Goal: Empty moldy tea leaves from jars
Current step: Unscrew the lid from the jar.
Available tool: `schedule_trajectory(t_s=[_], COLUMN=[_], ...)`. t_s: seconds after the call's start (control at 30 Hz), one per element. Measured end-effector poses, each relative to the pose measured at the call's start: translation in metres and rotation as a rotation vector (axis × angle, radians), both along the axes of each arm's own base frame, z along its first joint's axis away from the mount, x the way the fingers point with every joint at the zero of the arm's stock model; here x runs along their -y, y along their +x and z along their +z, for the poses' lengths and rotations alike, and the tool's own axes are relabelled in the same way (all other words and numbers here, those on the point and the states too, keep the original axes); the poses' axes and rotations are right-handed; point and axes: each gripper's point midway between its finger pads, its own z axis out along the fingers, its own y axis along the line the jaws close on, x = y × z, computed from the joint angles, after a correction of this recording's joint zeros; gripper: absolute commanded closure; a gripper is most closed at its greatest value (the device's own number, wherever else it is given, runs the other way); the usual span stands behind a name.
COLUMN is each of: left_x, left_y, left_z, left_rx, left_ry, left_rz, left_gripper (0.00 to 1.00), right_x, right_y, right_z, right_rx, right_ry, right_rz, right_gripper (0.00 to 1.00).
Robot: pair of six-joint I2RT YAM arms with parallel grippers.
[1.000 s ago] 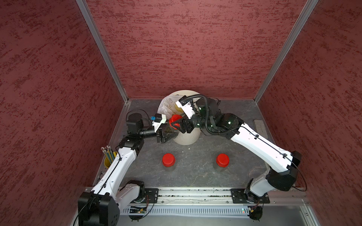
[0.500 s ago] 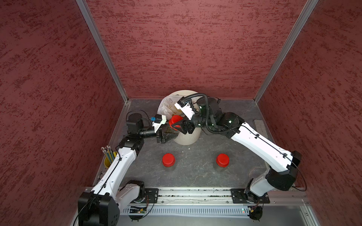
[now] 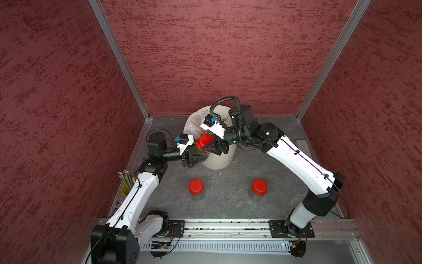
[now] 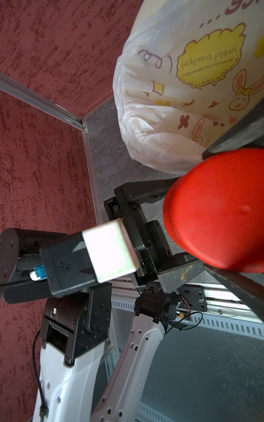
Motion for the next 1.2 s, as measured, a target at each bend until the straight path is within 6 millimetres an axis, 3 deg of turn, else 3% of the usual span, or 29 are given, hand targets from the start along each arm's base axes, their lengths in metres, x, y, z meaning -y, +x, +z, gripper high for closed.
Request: schedule_trajectory(t_s=[0.23,0.7,0.9,1.2], left_x=[0.0,0.0,0.0,0.0], left_y=[-0.001,-0.003,-0.003,-0.004], left_z=[0.002,0.004,0.003,-0.001], left_rx=[0.017,0.027,0.017,-0.026], left_ry=[-0.001,-0.005,-0.005,-0.004], left_rz=[-0.006,-0.02,-0.021,-0.02], left_gripper=[0.36,0.35,0.35,0.35], right_x=[-0.001,-0.002,-0.003,-0.014], right_y=[-0.002,-0.005,-0.007,0.001], right_z=[0.002,0.004,0.004,0.022], right_rx=[0.057,0.113,0.105,0.103], right_ry=[-0.043,-0.072,-0.065,0.014], right_rz=[0.091,0.192,0.21,0.168], right_gripper=[0.52,0.38,0.25,0.06])
